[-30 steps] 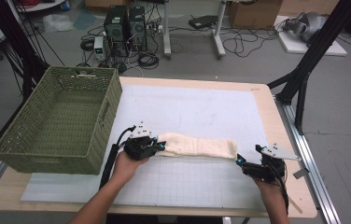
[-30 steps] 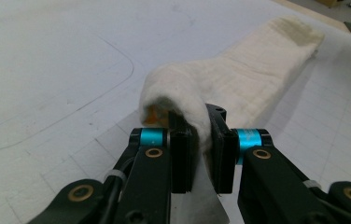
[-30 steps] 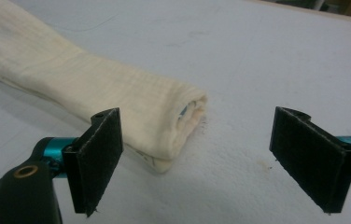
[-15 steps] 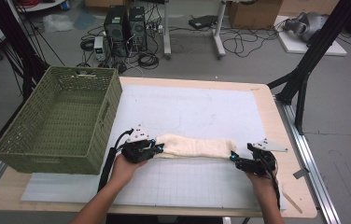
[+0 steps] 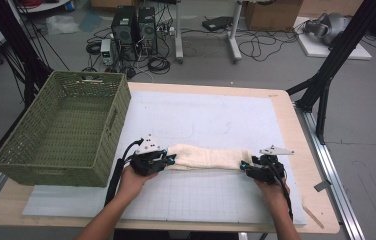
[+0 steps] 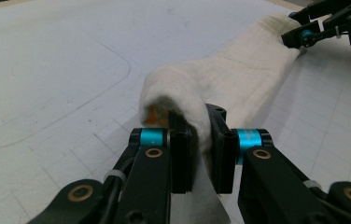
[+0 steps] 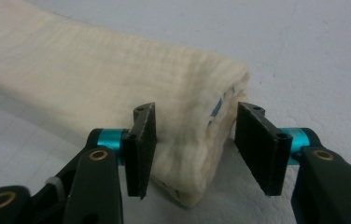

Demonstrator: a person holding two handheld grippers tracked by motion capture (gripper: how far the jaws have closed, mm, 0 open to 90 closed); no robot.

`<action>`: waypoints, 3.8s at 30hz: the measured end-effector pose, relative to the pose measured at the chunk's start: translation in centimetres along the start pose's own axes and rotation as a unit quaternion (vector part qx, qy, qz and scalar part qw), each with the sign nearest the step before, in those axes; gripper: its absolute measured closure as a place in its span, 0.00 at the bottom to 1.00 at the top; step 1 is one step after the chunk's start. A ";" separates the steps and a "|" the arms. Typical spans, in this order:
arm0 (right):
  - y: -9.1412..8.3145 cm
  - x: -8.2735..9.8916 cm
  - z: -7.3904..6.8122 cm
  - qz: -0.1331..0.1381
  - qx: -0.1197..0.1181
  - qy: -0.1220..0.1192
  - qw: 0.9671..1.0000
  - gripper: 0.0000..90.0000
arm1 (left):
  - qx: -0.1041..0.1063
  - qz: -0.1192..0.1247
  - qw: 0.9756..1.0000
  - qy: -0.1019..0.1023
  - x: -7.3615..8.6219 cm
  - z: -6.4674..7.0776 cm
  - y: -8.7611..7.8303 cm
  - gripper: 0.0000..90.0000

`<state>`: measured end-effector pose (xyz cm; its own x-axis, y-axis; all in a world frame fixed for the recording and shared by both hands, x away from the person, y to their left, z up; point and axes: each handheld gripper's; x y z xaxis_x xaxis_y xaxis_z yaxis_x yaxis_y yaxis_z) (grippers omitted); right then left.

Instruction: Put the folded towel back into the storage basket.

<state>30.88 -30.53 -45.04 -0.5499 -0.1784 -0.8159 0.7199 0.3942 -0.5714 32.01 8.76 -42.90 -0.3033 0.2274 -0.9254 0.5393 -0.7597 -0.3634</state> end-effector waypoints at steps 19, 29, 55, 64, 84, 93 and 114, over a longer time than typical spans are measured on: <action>-0.5 -0.2 -0.4 0.002 -0.041 -0.015 0.999 0.90 | 0.005 0.005 1.000 -0.001 0.7 0.4 -1.3 0.89; -1.8 -0.7 -0.8 0.045 -0.054 -0.042 0.997 0.90 | 0.005 0.033 0.999 -0.004 0.7 0.6 -2.5 0.90; -2.3 -3.5 -1.7 0.144 -0.090 -0.078 0.982 0.90 | -0.012 0.097 0.995 0.005 -0.3 0.9 -6.6 0.90; -1.7 -5.2 -2.6 0.152 -0.099 -0.096 0.979 0.90 | -0.028 0.112 0.993 0.011 -1.1 1.0 -8.3 0.90; 0.5 -15.5 -6.3 0.177 -0.104 -0.136 0.969 0.90 | -0.079 0.160 0.984 0.011 -4.0 0.5 -13.6 0.90; 2.9 -20.1 -9.4 0.181 -0.120 -0.156 0.964 0.90 | -0.118 0.184 0.976 0.011 -5.1 -0.4 -16.8 0.90; 8.5 -26.9 -16.6 0.187 -0.140 -0.179 0.956 0.90 | -0.170 0.206 0.964 -0.007 -4.5 -2.3 -21.3 0.91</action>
<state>44.78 -7.35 -26.46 -0.0596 -0.2551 -0.9651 0.6688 0.7075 -0.2283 23.74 25.33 -31.22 -0.0176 -0.0598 -0.9981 0.8421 -0.5390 0.0174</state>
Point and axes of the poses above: each handheld gripper's, and its own axes: y roughly forward along the jaws, x roughly out of its underside, z roughly to its right, and after that the axes turned 6 degrees about z, right-handed
